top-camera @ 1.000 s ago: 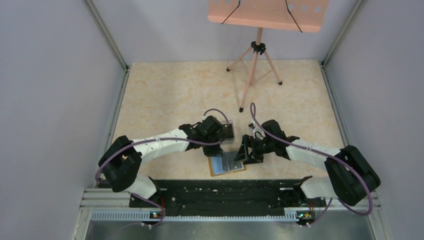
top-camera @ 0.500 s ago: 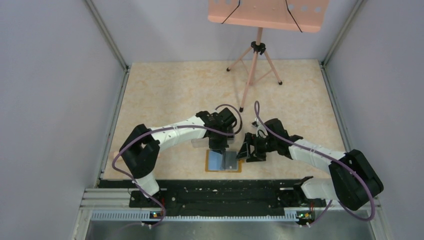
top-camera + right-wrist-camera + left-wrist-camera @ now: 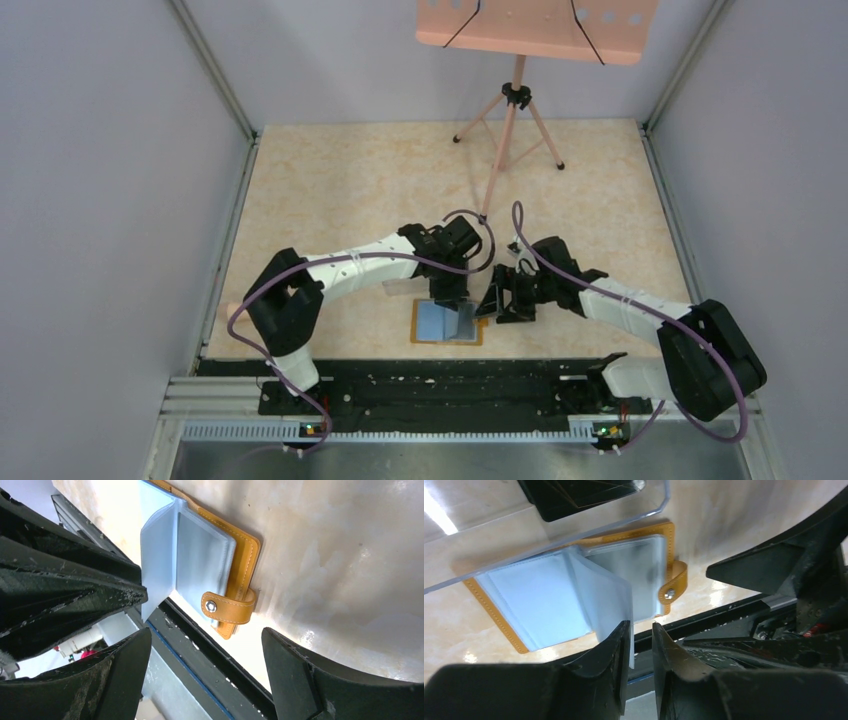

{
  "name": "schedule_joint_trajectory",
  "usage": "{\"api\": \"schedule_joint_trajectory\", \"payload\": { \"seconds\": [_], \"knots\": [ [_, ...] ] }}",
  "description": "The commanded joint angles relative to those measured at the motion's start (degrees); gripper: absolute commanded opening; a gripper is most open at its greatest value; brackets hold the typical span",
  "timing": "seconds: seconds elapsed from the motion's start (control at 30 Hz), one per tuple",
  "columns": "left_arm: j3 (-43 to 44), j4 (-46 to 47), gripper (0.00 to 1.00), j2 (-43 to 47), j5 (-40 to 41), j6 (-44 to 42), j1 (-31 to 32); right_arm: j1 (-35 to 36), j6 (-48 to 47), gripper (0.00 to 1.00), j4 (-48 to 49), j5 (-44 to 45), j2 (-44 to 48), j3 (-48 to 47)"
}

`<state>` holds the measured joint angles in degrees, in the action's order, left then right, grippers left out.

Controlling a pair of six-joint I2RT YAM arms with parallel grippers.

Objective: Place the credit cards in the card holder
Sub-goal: Turn over the card slot in the card holder.

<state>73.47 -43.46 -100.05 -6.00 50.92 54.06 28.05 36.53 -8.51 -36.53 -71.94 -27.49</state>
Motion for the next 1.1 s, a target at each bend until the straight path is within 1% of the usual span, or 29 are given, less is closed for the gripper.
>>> {"api": "schedule_joint_trajectory", "payload": {
  "seconds": [0.0,0.3,0.6,0.67,0.77,0.93,1.0,1.07],
  "knots": [
    [0.31,5.7,0.28,-0.32,-3.72,1.53,0.39,-0.93,-1.2,0.8,0.01,0.74,1.12,-0.92],
    [-7.23,21.01,0.3,3.71,-9.8,3.74,0.26,-1.14,-2.57,0.8,-1.63,1.37,1.09,-1.49],
    [-15.48,30.9,0.33,11.62,-10.37,5.28,-1.9,-1.19,-4.0,0.8,-3.03,2.41,0.31,-3.33],
    [-18.3,34.27,0.35,14.08,-11.29,5.48,-2.96,-1.25,-4.68,0.8,-3.49,2.83,-0.35,-4.28],
    [-23.35,40.97,0.37,18.49,-12.81,6.64,-5.99,-1.39,-5.21,0.8,-3.7,2.96,-1.74,-6.06],
    [-32.91,52.47,0.41,26.82,-16.97,10.6,-14.15,-2.23,-6.89,0.8,-4.87,3.36,-7.09,-12.1],
    [-35.98,54.63,0.42,29.68,-16.95,11.57,-17.18,-2.8,-7.36,0.8,-5.76,4.42,-9.26,-15.09],
    [-36.69,54.05,0.42,31.16,-15.84,10.74,-19.62,-3.42,-7.91,0.8,-6.64,5.19,-11.81,-18.18]
  ]
}}
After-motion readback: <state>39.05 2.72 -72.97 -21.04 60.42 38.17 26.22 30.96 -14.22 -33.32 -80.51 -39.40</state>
